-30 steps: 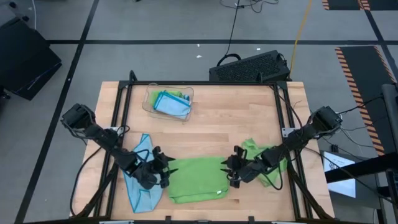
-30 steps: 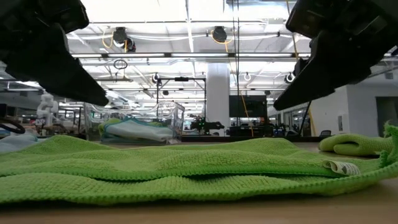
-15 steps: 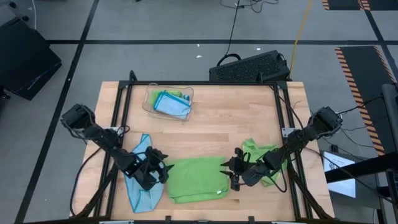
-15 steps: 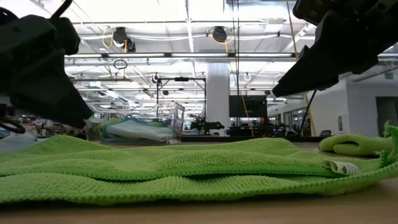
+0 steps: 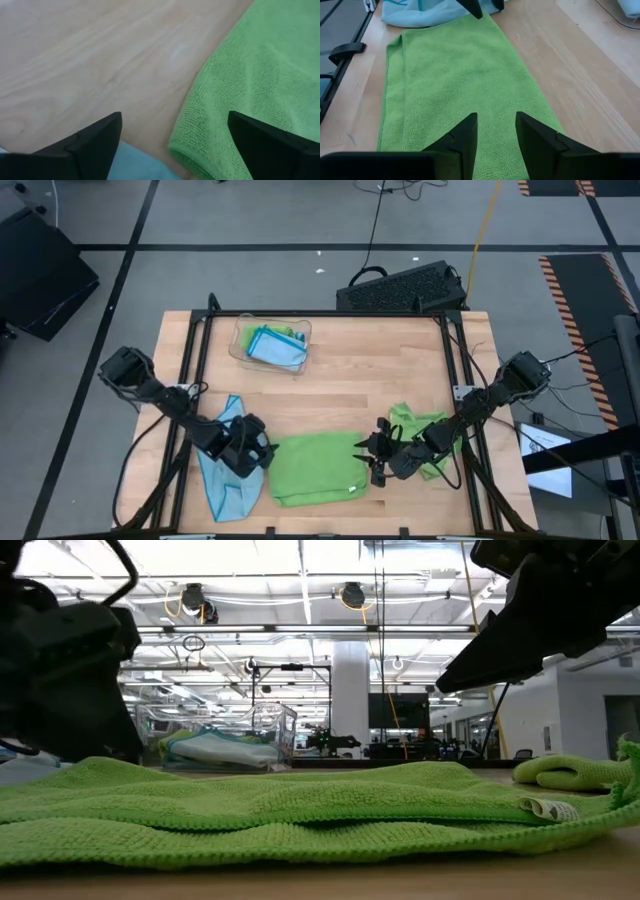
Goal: Fold microfiber towels
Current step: Fold the top green microfiber cloth
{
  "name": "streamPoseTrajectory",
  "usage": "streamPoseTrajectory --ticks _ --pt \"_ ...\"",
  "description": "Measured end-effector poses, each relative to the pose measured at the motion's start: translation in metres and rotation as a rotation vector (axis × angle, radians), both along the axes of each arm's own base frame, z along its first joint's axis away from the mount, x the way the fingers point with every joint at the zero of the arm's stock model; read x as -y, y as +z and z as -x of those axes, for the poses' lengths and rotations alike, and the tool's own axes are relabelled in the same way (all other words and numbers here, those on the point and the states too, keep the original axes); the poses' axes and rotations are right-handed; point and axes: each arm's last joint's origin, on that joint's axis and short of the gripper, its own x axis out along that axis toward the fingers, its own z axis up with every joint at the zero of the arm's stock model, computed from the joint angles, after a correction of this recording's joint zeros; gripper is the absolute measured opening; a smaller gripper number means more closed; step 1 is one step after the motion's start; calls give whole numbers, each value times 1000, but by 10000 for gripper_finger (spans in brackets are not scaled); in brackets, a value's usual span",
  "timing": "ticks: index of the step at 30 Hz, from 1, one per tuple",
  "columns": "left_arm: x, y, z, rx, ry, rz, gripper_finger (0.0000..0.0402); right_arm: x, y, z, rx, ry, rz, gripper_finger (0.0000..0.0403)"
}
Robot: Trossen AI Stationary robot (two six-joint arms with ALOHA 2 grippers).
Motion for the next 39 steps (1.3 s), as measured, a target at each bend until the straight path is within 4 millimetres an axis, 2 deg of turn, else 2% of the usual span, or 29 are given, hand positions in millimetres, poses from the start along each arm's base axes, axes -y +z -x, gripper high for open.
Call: streamPoseTrajectory --ticks 8,15,21,25,29,33,39 --pt "-1 -1 -6 -32 -68 49 302 0 0 0 0 0 1 128" --pt "3 -11 -9 -59 -116 34 249 0 0 0 0 0 1 128" --pt "3 -15 -7 -78 -122 -9 173 0 1 -9 76 -18 -50 128" --pt "6 -15 -4 -73 -160 -48 96 6 2 -36 123 -45 -83 128" --pt "10 -14 -3 -80 -226 -59 16 19 5 -74 119 -41 -104 128" --pt "12 -11 -3 -85 -282 -56 11 37 5 -111 119 -49 -131 138" --pt "12 -2 -2 -58 -309 -66 5 58 -4 -157 97 77 -172 193"
